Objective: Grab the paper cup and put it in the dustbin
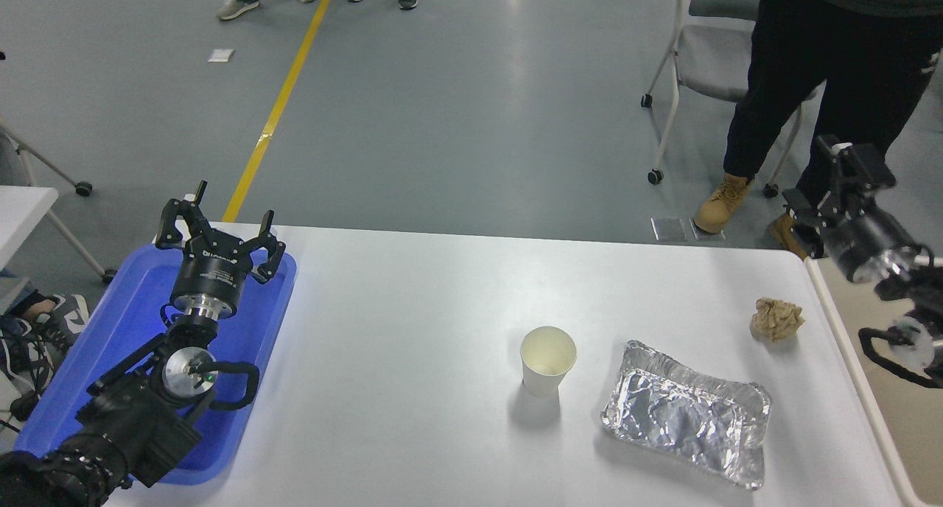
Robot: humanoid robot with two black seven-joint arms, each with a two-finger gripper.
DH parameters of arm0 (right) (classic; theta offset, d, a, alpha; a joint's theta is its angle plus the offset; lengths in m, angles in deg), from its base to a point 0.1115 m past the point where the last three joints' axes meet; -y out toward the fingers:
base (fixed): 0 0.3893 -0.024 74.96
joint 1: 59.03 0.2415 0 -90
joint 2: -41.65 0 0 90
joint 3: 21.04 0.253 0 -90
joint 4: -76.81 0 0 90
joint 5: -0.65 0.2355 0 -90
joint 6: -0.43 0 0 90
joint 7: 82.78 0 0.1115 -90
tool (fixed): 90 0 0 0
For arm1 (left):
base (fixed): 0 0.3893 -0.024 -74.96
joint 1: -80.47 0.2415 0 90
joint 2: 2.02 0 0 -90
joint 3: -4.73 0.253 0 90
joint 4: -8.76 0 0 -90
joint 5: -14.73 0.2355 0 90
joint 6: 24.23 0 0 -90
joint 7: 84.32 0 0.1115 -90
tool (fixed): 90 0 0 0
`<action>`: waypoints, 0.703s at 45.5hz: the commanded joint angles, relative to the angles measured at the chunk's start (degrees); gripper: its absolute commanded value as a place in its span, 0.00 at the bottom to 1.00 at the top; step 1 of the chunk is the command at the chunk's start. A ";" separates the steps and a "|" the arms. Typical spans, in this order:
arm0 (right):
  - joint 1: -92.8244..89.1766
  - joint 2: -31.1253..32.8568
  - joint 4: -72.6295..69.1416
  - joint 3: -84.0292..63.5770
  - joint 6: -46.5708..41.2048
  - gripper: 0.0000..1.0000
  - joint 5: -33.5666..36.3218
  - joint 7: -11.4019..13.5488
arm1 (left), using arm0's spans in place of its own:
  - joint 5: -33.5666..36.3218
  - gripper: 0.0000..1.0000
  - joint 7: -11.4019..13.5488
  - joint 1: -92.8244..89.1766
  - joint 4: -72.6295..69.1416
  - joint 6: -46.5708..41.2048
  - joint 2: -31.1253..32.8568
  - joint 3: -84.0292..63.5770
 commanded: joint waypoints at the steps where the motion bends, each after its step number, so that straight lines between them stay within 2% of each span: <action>1: 15.95 0.26 -1.37 -28.88 -1.54 1.00 0.60 6.05 | 0.01 1.00 0.00 -0.04 0.00 0.01 -0.01 0.00; 8: 23.94 -1.32 -1.37 -39.60 -5.76 1.00 0.08 14.23 | 0.01 1.00 0.00 -0.04 0.00 0.01 -0.01 0.00; 12: 28.43 -2.64 -1.46 -46.20 -8.31 1.00 -0.19 16.61 | 0.01 1.00 0.00 -0.04 0.00 0.01 -0.01 0.00; 21: 37.04 -5.89 -2.25 -56.49 -11.56 1.00 -0.63 16.79 | 0.01 1.00 0.00 -0.04 0.00 0.01 -0.01 0.00; 32: 50.22 -9.67 -8.22 -62.56 -24.91 1.00 -7.31 16.96 | 0.01 1.00 0.00 0.04 0.00 0.01 -0.01 0.00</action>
